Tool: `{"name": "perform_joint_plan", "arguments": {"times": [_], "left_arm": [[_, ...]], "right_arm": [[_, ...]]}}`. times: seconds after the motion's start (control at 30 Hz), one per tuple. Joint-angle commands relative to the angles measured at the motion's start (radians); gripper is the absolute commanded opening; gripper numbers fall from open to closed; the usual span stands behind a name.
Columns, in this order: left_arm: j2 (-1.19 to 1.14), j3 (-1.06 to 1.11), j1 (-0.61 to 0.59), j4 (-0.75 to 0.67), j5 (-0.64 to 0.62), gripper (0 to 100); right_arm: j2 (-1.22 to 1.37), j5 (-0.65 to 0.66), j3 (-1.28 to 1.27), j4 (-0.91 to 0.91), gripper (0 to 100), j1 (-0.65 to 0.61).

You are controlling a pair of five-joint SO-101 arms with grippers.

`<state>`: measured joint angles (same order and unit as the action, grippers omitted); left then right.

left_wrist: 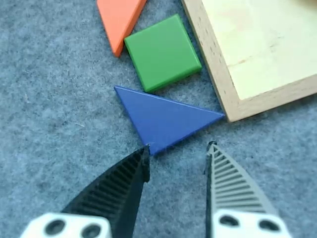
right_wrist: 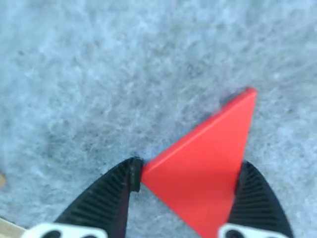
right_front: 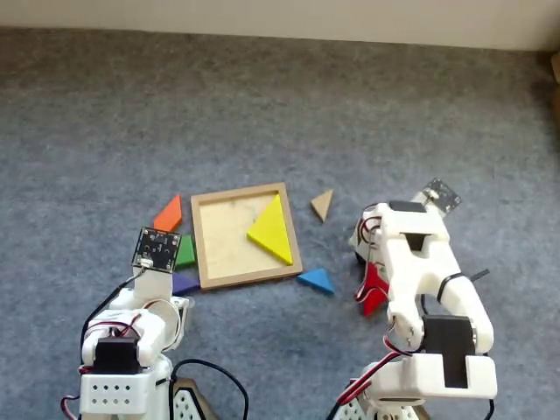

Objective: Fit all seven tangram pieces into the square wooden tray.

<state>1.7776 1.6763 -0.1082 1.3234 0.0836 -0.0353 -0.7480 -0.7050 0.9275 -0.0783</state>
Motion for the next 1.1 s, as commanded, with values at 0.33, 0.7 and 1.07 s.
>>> {"name": "perform_joint_plan", "arguments": {"times": [0.33, 0.7, 1.07], "left_arm": [[0.042, 0.021, -0.012, 0.003, -0.011, 19], [0.042, 0.021, -0.012, 0.003, -0.011, 19], [0.042, 0.021, -0.012, 0.003, -0.011, 19]], "right_arm": [[-0.015, -0.002, 0.084, 0.113, 18.0, 0.004], [-0.196, -0.002, 0.122, 0.139, 18.0, -0.087], [-0.298, 0.166, 0.102, 0.133, 18.0, -0.294]]}}
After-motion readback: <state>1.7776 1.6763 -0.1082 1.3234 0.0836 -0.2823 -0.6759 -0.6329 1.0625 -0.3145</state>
